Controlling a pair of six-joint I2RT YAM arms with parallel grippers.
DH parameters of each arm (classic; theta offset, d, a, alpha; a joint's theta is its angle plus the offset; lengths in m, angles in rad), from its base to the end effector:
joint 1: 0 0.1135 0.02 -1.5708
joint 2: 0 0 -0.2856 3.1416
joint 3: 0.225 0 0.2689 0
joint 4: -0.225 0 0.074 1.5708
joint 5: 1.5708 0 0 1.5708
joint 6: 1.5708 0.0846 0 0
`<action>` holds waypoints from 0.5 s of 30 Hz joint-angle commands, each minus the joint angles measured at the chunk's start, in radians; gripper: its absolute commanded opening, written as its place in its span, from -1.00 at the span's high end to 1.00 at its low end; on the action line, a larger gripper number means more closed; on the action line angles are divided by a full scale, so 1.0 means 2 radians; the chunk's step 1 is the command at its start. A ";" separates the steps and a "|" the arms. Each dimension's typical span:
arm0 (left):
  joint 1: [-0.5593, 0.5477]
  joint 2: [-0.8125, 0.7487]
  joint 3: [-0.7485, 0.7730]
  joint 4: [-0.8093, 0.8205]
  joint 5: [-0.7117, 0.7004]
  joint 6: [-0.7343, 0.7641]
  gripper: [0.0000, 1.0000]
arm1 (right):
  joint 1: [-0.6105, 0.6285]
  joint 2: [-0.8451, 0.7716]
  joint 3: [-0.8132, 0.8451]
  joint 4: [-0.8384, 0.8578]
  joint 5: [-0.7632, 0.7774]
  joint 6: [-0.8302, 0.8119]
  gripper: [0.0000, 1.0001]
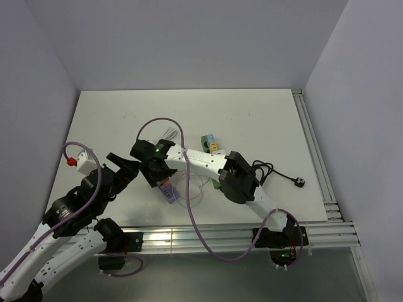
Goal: Insert the plug
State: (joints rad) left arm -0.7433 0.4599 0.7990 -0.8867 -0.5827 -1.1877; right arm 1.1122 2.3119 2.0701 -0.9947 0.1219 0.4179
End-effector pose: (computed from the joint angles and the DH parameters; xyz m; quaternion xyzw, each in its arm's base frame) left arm 0.1160 -0.0434 0.3087 -0.3212 0.7837 -0.2431 0.4728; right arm 0.2454 0.4738 0.1704 -0.3253 0.9290 0.0717 0.1614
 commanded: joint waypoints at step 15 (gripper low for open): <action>-0.001 0.016 -0.021 0.097 0.085 0.004 -0.99 | 0.004 -0.187 -0.100 0.059 0.095 0.023 -1.00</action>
State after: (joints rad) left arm -0.7429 0.4904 0.7677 -0.7609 -0.4709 -1.1900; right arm 1.1149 2.0804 1.8992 -0.9089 0.2276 0.4248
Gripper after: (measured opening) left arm 0.995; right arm 0.999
